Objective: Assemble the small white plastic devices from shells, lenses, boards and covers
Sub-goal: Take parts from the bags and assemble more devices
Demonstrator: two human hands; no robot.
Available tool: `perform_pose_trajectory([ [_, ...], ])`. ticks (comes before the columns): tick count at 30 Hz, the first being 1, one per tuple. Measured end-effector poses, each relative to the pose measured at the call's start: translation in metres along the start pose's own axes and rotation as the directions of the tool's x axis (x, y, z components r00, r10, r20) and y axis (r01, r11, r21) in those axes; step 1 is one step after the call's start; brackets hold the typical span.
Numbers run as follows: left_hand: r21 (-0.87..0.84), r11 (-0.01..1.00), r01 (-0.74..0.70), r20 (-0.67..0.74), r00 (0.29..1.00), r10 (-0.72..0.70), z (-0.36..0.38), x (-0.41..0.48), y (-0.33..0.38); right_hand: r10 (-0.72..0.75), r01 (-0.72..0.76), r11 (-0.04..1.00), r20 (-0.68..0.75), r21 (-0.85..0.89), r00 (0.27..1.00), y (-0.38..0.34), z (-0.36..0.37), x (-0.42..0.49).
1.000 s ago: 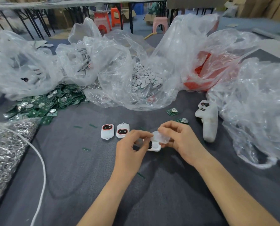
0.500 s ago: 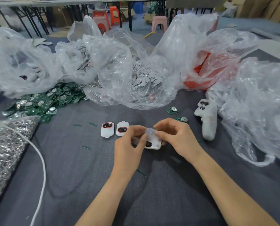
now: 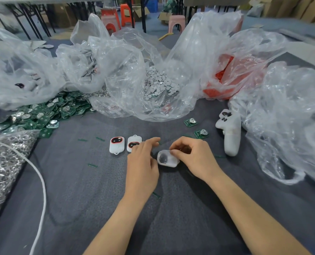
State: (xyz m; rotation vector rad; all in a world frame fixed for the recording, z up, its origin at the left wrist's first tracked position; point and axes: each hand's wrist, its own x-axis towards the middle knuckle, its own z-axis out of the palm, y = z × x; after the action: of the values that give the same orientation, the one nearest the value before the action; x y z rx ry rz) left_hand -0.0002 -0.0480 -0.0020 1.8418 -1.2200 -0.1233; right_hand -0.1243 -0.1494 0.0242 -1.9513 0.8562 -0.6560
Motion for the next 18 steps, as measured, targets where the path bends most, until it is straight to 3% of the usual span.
perform_pose_trajectory([
  [4,0.098,0.995,-0.007,0.046,0.999,0.003,0.0007,-0.0011,0.0017,-0.005,0.005,1.0,-0.01,-0.021,1.0,-0.0024,0.0016,-0.0016],
  [13,0.1,0.994,-0.046,0.077,0.996,0.038,-0.0011,-0.0012,0.0032,-0.045,0.039,0.989,-0.036,-0.139,0.998,-0.0023,0.0063,-0.0004],
  [18,0.096,0.994,-0.052,0.101,0.994,0.043,-0.003,-0.001,0.0063,-0.033,0.026,0.993,-0.058,-0.118,0.998,-0.0022,0.0067,-0.0016],
])
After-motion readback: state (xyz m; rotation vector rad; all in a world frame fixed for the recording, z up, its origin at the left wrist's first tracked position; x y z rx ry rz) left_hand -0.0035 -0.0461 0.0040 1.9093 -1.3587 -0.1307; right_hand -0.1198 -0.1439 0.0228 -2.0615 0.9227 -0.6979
